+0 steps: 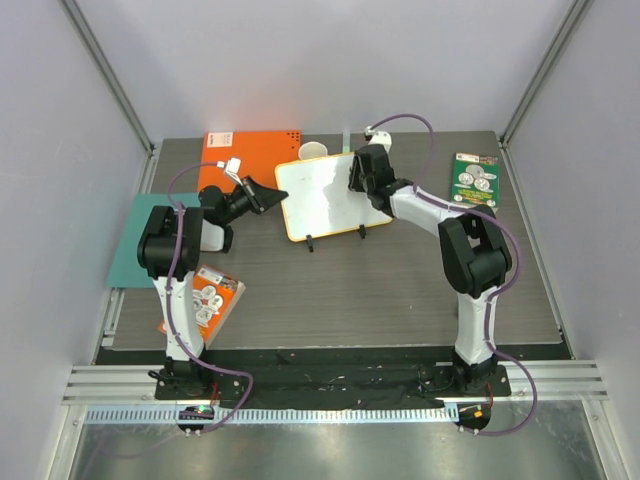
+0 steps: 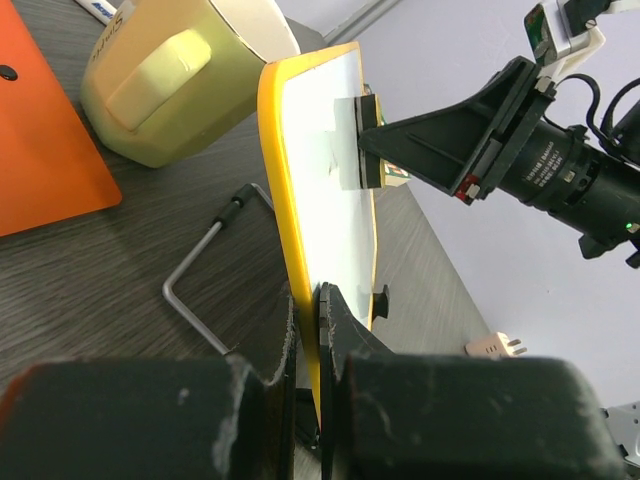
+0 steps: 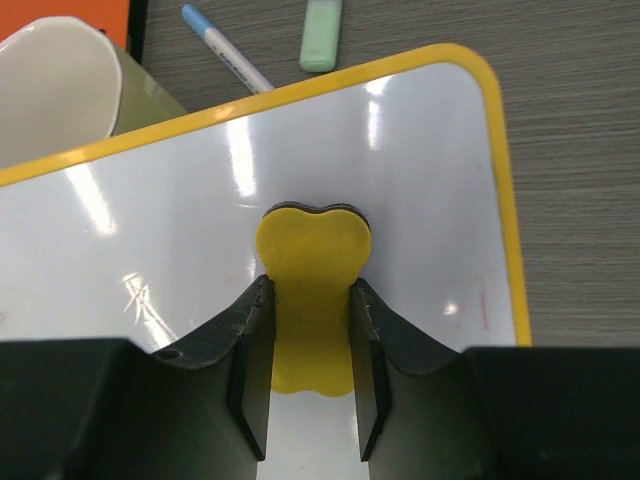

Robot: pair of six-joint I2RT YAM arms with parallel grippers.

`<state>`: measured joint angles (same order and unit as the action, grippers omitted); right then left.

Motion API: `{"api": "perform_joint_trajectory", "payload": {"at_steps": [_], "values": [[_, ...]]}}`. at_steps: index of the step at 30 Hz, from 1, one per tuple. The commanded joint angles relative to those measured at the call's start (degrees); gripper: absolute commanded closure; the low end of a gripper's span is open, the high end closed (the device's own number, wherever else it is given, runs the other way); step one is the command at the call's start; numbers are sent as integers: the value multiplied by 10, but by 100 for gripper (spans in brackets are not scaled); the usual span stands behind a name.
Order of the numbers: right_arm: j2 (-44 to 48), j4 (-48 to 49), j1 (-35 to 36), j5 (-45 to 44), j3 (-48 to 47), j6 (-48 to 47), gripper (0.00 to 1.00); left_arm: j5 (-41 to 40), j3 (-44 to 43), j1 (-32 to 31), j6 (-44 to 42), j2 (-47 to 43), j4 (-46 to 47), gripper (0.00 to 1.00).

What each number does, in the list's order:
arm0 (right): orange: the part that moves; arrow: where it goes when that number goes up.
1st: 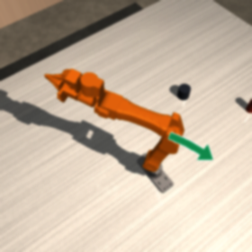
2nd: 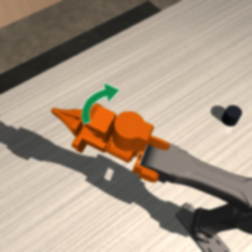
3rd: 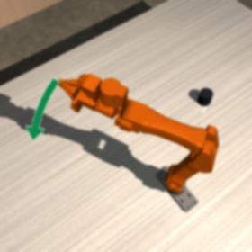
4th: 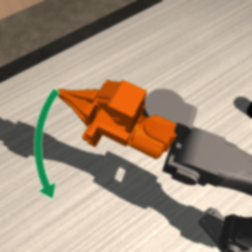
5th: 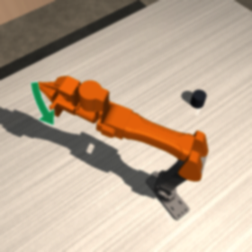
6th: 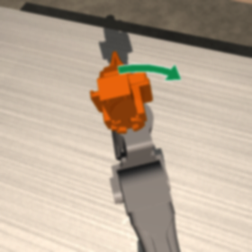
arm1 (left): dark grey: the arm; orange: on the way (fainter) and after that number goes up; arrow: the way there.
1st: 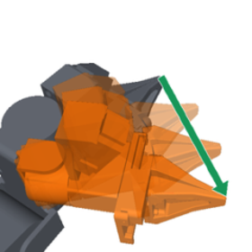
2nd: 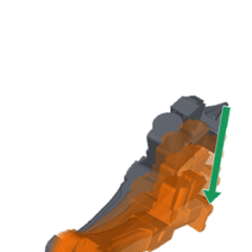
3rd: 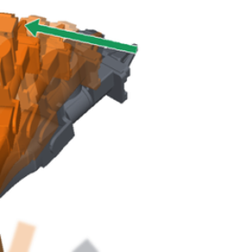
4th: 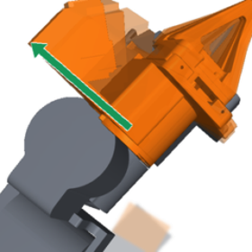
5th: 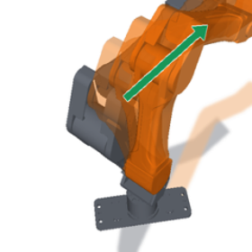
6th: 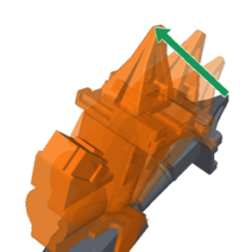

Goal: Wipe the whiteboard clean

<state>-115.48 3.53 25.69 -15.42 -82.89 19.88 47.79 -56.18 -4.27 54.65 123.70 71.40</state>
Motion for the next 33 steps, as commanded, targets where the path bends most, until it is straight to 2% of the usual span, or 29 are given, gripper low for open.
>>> {"api": "perform_joint_trajectory", "payload": {"at_steps": [1, 8, 15, 22, 27, 33], "values": [[-13, -57, -42, -63, 26, -9, 99, 21, 1, 2, -55, 2, 30, 100], [-8, -58, -59, -69, 40, -6, 99, 22, 1, 2, -54, 2, 30, 100], [-26, -59, -57, -15, 46, 6, 99, 23, 1, 2, -53, 3, 34, 100], [-11, -50, -39, -12, 112, 11, 99, 23, 1, 2, -52, 4, 35, 100], [10, -21, -12, -12, 156, 4, 99, 23, 1, 3, -51, 4, 37, 100], [18, -12, 62, -24, 133, -16, 99, 24, 1, 2, -50, 5, 38, 100]]}}
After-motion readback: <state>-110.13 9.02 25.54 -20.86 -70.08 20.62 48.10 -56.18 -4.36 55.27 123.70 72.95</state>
